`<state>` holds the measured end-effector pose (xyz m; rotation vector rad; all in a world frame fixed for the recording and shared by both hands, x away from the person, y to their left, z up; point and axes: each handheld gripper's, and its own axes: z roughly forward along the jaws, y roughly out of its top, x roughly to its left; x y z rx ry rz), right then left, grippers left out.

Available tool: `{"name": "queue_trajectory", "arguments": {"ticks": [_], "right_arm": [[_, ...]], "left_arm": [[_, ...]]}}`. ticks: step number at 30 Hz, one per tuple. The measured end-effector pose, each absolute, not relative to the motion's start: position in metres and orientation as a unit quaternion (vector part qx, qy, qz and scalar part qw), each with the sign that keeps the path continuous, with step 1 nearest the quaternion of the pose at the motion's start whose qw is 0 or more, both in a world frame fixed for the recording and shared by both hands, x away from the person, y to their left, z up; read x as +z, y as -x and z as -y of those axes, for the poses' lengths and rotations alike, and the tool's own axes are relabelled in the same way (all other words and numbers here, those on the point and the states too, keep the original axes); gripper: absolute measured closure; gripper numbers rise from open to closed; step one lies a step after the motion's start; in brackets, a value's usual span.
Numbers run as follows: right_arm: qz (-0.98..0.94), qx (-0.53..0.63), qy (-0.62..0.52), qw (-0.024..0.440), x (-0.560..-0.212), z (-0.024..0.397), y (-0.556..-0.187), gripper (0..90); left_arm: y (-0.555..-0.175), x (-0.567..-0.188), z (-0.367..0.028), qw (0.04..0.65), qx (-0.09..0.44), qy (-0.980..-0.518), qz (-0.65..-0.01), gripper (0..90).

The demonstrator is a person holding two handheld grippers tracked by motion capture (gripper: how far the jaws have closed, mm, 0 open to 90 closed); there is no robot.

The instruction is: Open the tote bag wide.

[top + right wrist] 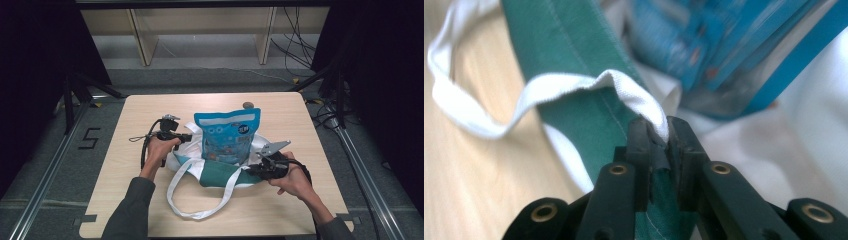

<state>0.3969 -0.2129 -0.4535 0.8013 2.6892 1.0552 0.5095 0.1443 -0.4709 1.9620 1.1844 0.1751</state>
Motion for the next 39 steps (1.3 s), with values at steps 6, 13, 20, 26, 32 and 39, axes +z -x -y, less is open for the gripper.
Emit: {"name": "queue_trajectory", "arguments": {"ticks": [6, 13, 20, 26, 32, 39], "right_arm": [[-0.899, 0.332, -0.28, 0.054, -0.477, 0.206, -0.382, 83.1], [-0.894, 0.34, -0.287, 0.058, -0.47, 0.213, -0.387, 76.6], [-0.854, 0.411, -0.306, 0.089, -0.426, 0.232, -0.39, 57.0], [-0.825, 0.418, -0.352, 0.142, -0.405, 0.253, -0.41, 53.5], [-0.817, 0.408, -0.389, 0.122, -0.419, 0.251, -0.435, 57.2], [-0.836, 0.368, -0.381, 0.141, -0.436, 0.258, -0.455, 83.5]], "left_arm": [[-0.52, -0.491, -0.145, 0.402, 0.042, -0.768, -0.496, 85.2], [-0.508, -0.474, -0.148, 0.384, 0.076, -0.79, -0.471, 73.2], [-0.484, -0.45, -0.158, 0.396, 0.103, -0.787, -0.462, 50.5], [-0.453, -0.435, -0.149, 0.415, 0.093, -0.802, -0.421, 50.6], [-0.432, -0.436, -0.134, 0.45, 0.039, -0.804, -0.387, 49.9], [-0.417, -0.452, -0.12, 0.431, 0.038, -0.834, -0.343, 54.0]]}}
